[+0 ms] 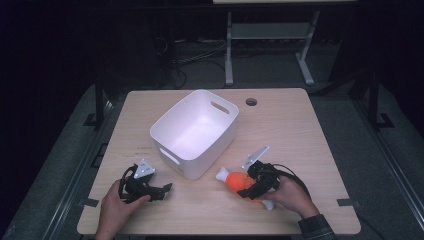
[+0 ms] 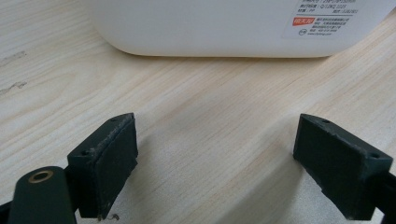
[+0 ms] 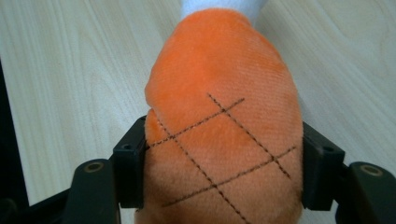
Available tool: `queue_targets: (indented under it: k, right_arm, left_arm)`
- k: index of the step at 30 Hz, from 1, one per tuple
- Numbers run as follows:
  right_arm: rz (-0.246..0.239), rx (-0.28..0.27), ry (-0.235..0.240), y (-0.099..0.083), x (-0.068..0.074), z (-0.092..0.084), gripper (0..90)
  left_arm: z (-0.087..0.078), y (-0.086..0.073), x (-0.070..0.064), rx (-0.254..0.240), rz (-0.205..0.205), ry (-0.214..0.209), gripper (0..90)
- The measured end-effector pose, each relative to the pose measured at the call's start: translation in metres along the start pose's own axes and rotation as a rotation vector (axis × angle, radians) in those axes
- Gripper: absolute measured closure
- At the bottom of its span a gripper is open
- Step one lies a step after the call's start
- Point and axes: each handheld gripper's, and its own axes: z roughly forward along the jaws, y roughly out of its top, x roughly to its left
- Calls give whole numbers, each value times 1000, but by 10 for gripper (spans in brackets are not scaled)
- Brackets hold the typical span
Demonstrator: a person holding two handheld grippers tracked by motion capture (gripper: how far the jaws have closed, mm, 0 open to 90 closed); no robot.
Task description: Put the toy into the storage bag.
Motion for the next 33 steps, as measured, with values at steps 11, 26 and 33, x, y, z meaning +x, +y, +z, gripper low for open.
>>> queue_targets:
  k: [11, 26, 33]
  right_arm:
    - [-18, -18, 3, 1, -1, -14, 309]
    - [-63, -41, 4, 11, -2, -39, 305]
    - [-84, -59, 9, 17, -2, -51, 301]
  left_arm:
    - [0, 0, 0, -3, -3, 0, 128]
    - [0, 0, 0, -3, -5, 0, 127]
    - [0, 0, 0, -3, -5, 0, 127]
